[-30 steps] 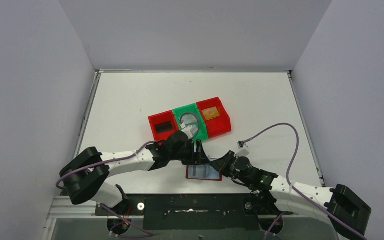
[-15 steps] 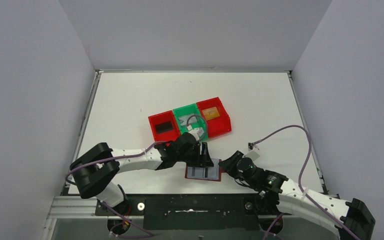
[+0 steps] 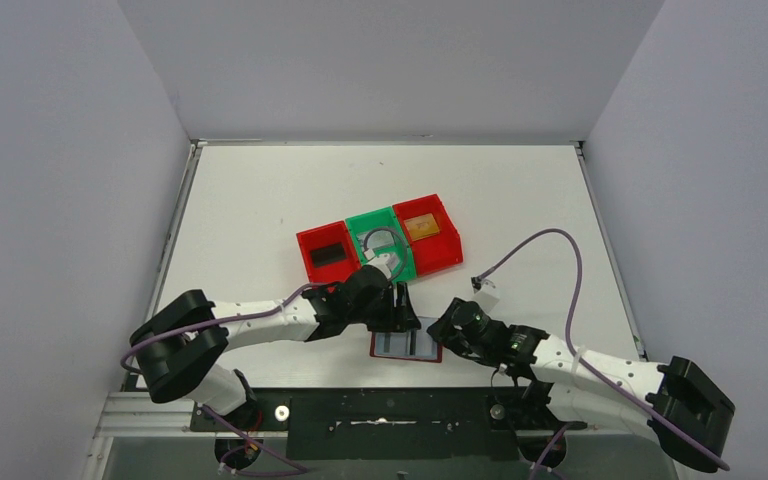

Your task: Take the credit cards out of the card holder

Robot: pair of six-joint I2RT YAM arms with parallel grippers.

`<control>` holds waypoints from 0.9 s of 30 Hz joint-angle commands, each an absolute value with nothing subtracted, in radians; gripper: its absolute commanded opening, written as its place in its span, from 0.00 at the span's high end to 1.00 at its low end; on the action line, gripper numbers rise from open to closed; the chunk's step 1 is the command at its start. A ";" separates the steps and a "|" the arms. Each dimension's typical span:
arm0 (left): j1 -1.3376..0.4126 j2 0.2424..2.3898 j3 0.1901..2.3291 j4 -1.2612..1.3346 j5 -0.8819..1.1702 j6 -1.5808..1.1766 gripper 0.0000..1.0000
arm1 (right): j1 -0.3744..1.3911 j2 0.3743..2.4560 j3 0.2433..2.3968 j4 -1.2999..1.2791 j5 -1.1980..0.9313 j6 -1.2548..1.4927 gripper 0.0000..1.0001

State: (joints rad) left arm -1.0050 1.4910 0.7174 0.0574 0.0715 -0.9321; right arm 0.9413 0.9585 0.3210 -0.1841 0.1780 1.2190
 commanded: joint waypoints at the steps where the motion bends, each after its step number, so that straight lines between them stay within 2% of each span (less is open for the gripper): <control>1: -0.994 1.450 0.707 0.109 0.078 -0.942 0.45 | 0.936 0.998 0.366 -0.220 0.206 1.229 0.82; 8: -0.994 1.491 0.724 0.121 0.123 -0.930 0.45 | 0.937 1.071 0.383 -0.316 0.237 1.242 0.87; 15: -0.994 1.556 0.757 0.067 0.129 -0.940 0.45 | 0.935 1.131 0.370 -0.308 0.230 1.273 0.92; 27: -0.994 1.617 0.684 0.237 0.185 -1.033 0.50 | 0.935 1.067 0.295 -0.265 0.227 1.322 0.95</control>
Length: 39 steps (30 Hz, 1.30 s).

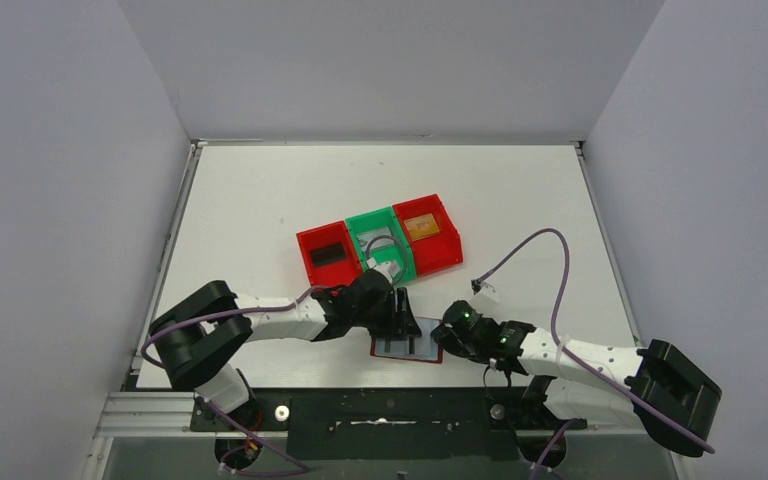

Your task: Take the credit cards out of the card holder

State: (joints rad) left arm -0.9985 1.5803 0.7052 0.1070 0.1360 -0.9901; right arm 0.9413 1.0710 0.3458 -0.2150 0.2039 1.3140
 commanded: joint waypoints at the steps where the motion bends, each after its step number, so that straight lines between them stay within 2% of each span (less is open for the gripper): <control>1: -0.994 1.624 0.677 0.252 0.191 -1.048 0.51 | 0.935 1.065 0.291 -0.262 0.224 1.324 0.95; 9: -0.996 1.634 0.622 0.287 0.161 -1.100 0.54 | 0.936 1.063 0.270 -0.231 0.211 1.327 0.95; 19: -0.995 1.633 0.571 0.406 0.164 -1.148 0.65 | 0.935 1.070 0.262 -0.203 0.199 1.328 0.95; 21: -0.994 1.631 0.563 0.428 0.166 -1.153 0.72 | 0.936 1.068 0.260 -0.202 0.199 1.328 0.95; 32: -0.992 1.609 0.546 0.466 0.163 -1.158 0.94 | 0.936 1.052 0.255 -0.210 0.201 1.334 0.95; 36: -0.991 1.600 0.536 0.472 0.163 -1.157 1.00 | 0.936 1.052 0.255 -0.216 0.205 1.336 0.95; 39: -0.988 1.592 0.529 0.471 0.164 -1.158 1.00 | 0.936 1.050 0.258 -0.230 0.215 1.343 0.95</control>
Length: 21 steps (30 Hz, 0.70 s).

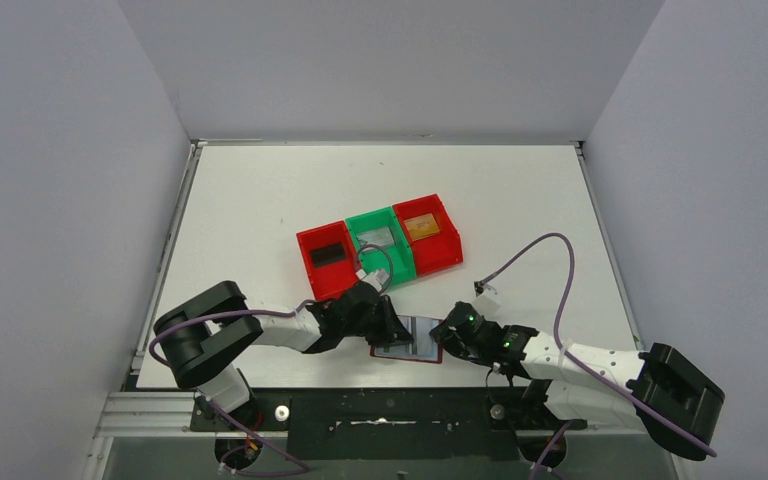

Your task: Take the credit cards out of the card holder

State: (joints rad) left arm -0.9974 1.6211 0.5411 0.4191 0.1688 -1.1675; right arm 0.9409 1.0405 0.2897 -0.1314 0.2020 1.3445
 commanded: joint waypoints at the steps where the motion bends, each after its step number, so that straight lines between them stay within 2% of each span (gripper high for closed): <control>1: -0.987 1.587 0.526 0.468 0.164 -1.157 1.00 | 0.936 1.048 0.258 -0.236 0.218 1.345 0.95; 21: -0.956 1.525 0.549 0.287 0.159 -1.079 1.00 | 0.937 1.017 0.307 -0.275 0.263 1.317 0.95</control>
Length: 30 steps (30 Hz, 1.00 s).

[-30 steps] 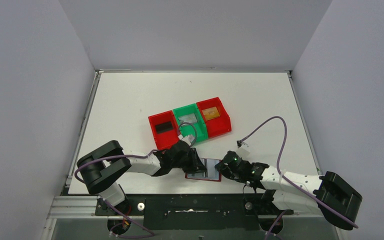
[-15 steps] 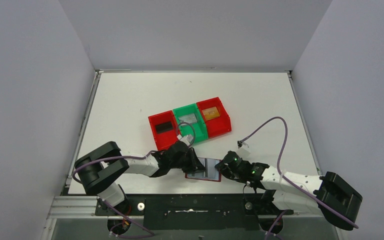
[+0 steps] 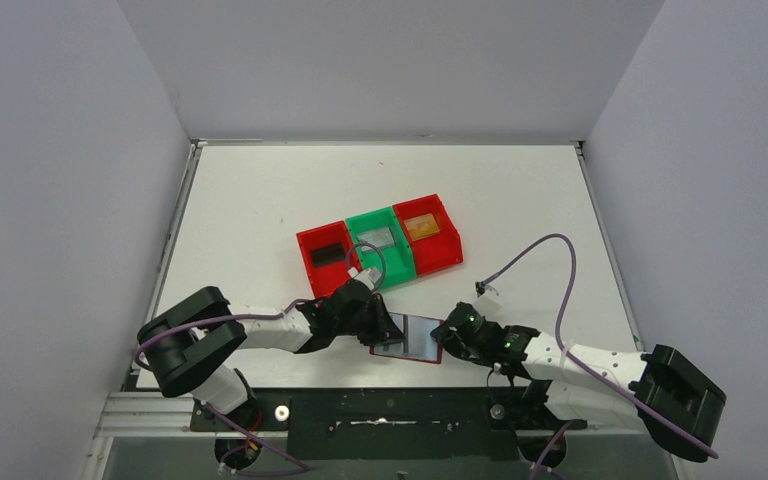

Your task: Take the credit cards out of the card holder

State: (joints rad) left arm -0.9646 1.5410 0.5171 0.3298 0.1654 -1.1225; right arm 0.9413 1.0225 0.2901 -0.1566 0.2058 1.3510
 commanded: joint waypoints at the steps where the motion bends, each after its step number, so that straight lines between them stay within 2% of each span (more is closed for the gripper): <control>1: -0.956 1.523 0.554 0.278 0.152 -1.076 1.00 | 0.936 1.016 0.317 -0.286 0.267 1.311 0.95; 9: -0.957 1.542 0.572 0.277 0.161 -1.068 1.00 | 0.959 0.994 0.383 -0.142 0.180 1.139 0.90; 16: -0.959 1.540 0.565 0.285 0.161 -1.075 1.00 | 1.002 1.130 0.427 -0.023 0.144 1.109 0.89; 23: -0.959 1.523 0.563 0.266 0.149 -1.071 1.00 | 1.017 1.197 0.458 -0.237 0.267 1.226 0.92; 30: -0.956 1.491 0.567 0.227 0.129 -1.058 1.00 | 1.012 1.197 0.417 -0.267 0.258 1.244 0.92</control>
State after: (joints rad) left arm -0.9646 1.5311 0.5411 0.2699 0.1627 -1.0924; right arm 1.0096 1.1957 0.4267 -0.1879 0.2062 1.2190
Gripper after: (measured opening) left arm 0.013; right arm 0.083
